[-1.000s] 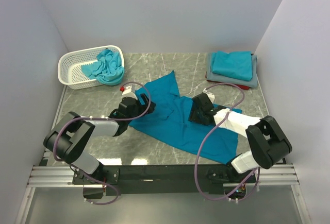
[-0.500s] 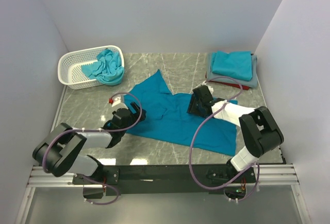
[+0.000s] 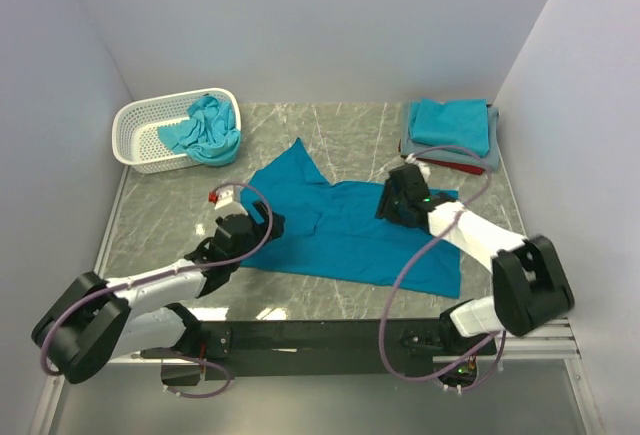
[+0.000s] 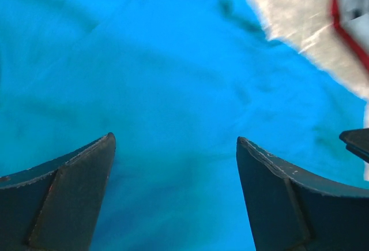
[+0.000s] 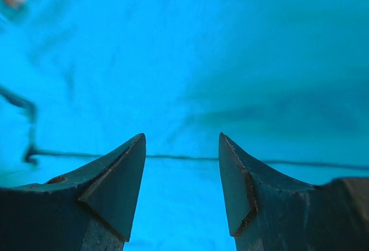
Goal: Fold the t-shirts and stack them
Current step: Fold the tshirt
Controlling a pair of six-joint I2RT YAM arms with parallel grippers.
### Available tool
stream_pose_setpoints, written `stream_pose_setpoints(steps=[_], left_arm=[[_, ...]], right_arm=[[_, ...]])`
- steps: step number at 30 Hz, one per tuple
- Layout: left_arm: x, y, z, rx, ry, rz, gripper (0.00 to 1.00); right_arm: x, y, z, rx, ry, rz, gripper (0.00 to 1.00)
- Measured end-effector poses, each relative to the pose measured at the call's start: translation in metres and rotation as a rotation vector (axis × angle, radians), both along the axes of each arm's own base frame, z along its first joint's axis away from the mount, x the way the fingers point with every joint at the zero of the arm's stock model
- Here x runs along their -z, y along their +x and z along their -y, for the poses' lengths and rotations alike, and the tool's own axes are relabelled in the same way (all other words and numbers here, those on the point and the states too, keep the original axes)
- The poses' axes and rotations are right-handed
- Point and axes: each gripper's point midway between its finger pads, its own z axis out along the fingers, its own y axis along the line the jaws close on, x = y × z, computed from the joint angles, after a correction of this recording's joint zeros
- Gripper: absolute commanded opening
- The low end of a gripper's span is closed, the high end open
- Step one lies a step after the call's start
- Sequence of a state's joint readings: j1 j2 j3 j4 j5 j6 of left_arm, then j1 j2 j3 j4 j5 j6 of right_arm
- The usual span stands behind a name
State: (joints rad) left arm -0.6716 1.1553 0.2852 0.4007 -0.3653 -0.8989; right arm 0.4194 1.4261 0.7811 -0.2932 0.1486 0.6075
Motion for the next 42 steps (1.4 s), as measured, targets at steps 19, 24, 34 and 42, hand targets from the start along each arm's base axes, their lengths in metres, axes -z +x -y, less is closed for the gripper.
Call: stream_pose_setpoints(steps=[19, 24, 34, 42], left_arm=[[-0.100, 0.141, 0.080, 0.222, 0.159, 0.139, 0.96], [-0.073, 0.176, 0.087, 0.302, 0.142, 0.083, 0.95], [-0.044, 0.209, 0.044, 0.243, 0.135, 0.015, 0.94], [-0.044, 0.214, 0.037, 0.217, 0.140, 0.015, 0.94]], right_arm=[[-0.061, 0.056, 0.177, 0.383, -0.015, 0.105, 0.56], [-0.023, 0.057, 0.206, 0.438, -0.008, -0.004, 0.52], [0.015, 0.078, 0.215, 0.437, -0.011, -0.087, 0.49], [0.021, 0.087, 0.219, 0.444, -0.020, -0.095, 0.48]])
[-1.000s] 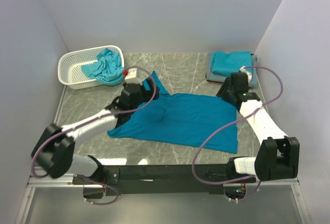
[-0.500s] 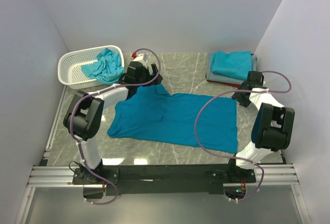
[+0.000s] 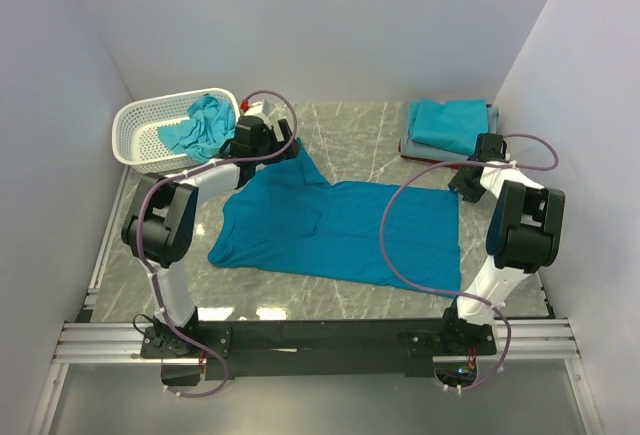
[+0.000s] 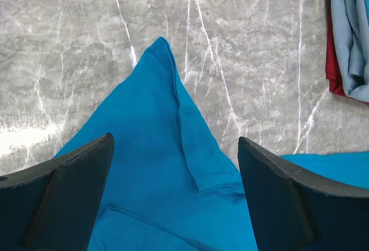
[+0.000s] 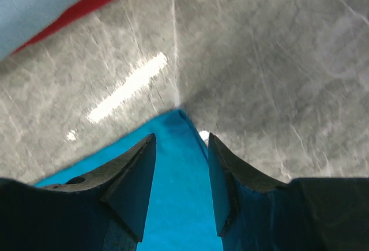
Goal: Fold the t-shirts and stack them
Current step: Fold the tshirt
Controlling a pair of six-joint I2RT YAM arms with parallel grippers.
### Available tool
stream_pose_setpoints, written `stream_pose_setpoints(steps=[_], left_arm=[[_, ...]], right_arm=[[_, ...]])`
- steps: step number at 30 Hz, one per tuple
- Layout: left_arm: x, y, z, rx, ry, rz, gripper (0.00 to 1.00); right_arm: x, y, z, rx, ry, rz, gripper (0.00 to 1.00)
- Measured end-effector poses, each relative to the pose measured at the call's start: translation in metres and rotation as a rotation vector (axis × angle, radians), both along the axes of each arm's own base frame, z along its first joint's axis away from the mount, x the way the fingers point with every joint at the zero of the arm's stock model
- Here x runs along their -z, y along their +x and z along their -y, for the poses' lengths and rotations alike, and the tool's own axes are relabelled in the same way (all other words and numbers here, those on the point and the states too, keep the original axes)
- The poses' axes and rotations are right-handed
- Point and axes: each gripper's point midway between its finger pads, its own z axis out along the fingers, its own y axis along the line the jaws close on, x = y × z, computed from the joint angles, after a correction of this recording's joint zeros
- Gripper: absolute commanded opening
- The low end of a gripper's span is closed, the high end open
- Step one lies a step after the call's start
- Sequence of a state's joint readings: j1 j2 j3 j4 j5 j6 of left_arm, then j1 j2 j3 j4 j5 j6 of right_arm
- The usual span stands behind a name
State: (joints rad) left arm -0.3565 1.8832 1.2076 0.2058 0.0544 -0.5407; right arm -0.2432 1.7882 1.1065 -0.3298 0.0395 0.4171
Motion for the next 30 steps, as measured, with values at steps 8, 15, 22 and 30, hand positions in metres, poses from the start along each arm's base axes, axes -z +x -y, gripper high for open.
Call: stream_pose_setpoints(steps=[8, 15, 22, 30], left_arm=[[0.006, 0.013, 0.000, -0.024, 0.008, 0.005, 0.93], [0.010, 0.020, 0.001, -0.031, 0.012, 0.001, 0.92], [0.009, 0.031, 0.005, -0.037, 0.007, 0.014, 0.88], [0.025, 0.046, 0.011, -0.047, 0.005, -0.009, 0.81]], right_arm=[[0.010, 0.006, 0.001, -0.011, 0.002, -0.019, 0.42], [0.012, 0.007, 0.002, -0.022, 0.001, -0.028, 0.07], [0.013, 0.007, 0.002, -0.021, 0.001, -0.029, 0.00], [0.013, 0.007, 0.002, -0.021, 0.003, -0.027, 0.00]])
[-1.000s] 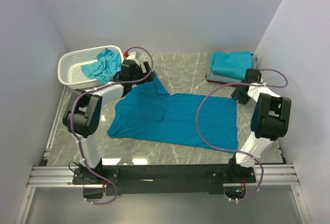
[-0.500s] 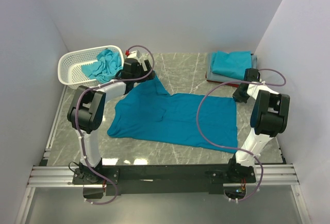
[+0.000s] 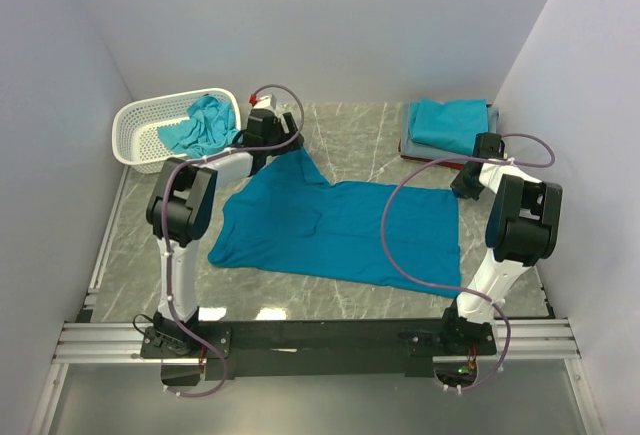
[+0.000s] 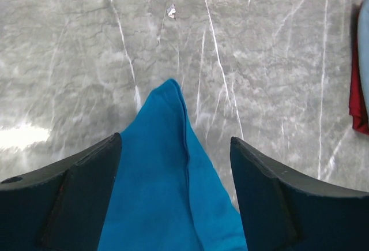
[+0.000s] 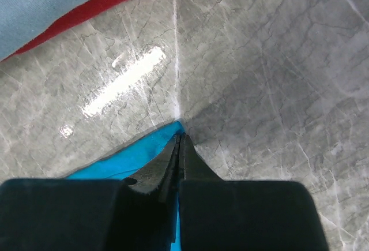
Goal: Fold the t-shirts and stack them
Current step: Fold the tshirt
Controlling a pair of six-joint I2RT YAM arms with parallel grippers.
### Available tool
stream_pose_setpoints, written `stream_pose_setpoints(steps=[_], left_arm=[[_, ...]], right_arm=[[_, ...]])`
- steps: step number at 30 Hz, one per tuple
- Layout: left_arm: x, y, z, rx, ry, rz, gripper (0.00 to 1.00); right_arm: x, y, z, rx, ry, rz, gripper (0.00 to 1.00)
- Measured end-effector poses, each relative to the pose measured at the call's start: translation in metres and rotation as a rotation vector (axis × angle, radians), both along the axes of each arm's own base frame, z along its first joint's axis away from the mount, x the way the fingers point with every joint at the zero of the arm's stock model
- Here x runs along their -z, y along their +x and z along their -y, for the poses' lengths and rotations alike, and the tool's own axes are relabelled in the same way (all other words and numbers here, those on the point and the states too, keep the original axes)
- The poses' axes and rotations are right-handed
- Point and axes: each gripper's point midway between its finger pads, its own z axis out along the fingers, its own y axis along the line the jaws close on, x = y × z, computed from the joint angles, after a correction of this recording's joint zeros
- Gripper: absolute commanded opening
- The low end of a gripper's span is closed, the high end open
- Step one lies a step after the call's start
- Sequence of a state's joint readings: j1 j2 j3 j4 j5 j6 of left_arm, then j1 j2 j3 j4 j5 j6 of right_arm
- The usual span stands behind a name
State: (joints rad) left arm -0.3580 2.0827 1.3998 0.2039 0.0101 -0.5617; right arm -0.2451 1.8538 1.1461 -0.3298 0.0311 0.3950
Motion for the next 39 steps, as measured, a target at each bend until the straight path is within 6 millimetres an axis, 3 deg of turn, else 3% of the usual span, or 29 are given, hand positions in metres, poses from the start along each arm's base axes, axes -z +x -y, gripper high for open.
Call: stream_pose_setpoints(steps=[17, 28, 39], left_arm=[[0.027, 0.046, 0.029, -0.054, 0.057, 0.004, 0.68], [0.048, 0.059, 0.030, -0.104, 0.103, -0.048, 0.45], [0.053, 0.061, 0.029, -0.121, 0.118, -0.080, 0.22]], right_arm=[[0.000, 0.002, -0.007, -0.020, 0.034, 0.009, 0.00], [-0.001, 0.002, -0.009, -0.027, 0.046, 0.013, 0.00], [-0.001, 0.003, -0.011, -0.032, 0.055, 0.016, 0.00]])
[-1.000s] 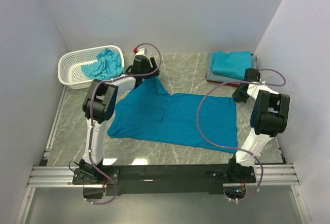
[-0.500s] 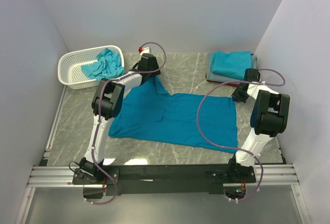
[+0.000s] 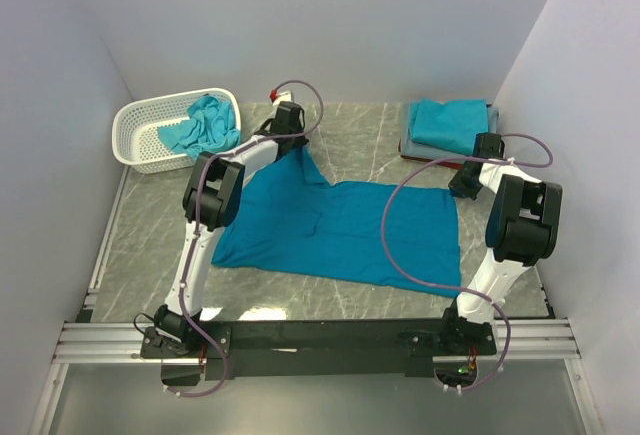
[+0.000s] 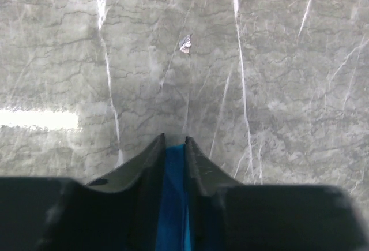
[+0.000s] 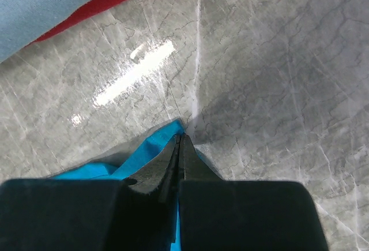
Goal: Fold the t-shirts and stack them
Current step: Fold the tshirt
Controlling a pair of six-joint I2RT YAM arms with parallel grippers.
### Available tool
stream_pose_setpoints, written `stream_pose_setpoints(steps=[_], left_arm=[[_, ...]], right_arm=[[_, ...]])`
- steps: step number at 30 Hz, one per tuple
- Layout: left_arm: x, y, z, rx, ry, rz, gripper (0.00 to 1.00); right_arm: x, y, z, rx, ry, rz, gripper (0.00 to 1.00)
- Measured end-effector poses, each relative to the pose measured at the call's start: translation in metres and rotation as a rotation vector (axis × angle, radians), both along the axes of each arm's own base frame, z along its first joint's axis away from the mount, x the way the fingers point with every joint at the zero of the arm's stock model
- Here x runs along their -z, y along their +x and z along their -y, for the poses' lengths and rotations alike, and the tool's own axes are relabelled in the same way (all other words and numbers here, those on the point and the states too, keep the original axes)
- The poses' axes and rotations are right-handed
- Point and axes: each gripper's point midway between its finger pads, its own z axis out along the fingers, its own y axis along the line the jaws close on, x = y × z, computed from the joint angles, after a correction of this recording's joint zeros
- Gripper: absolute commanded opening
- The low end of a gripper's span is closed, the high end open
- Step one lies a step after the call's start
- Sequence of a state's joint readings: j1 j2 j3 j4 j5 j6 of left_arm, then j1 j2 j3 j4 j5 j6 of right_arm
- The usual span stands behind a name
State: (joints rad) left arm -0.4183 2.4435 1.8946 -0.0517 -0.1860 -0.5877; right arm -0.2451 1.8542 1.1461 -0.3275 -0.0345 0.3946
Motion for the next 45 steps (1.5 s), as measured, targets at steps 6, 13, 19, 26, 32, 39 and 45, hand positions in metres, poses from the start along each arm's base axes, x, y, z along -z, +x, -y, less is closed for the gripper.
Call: stream_pose_setpoints(steps=[6, 13, 19, 26, 32, 39, 45], left_arm=[[0.001, 0.001, 0.003, 0.004, 0.001, -0.001, 0.02], [0.001, -0.001, 0.004, 0.010, -0.009, 0.012, 0.00], [-0.005, -0.005, -0.002, 0.018, -0.022, 0.005, 0.00], [-0.031, 0.009, -0.007, 0.043, -0.058, 0.044, 0.00], [-0.081, 0.031, -0.013, 0.049, -0.100, 0.147, 0.00], [-0.099, -0.011, -0.040, 0.030, -0.126, 0.131, 0.00], [-0.124, -0.070, -0.059, 0.007, -0.177, 0.142, 0.00]], right_arm=[[0.000, 0.001, -0.001, -0.003, 0.005, 0.004, 0.00], [-0.001, 0.002, -0.006, -0.019, 0.031, 0.014, 0.00], [-0.008, 0.005, -0.006, -0.021, 0.029, 0.035, 0.00], [-0.013, 0.007, -0.005, -0.018, 0.021, 0.047, 0.00], [-0.039, 0.029, 0.003, -0.014, -0.005, 0.108, 0.00], [-0.069, 0.025, 0.002, -0.019, -0.027, 0.189, 0.00], [-0.100, -0.001, -0.005, -0.024, -0.053, 0.269, 0.00]])
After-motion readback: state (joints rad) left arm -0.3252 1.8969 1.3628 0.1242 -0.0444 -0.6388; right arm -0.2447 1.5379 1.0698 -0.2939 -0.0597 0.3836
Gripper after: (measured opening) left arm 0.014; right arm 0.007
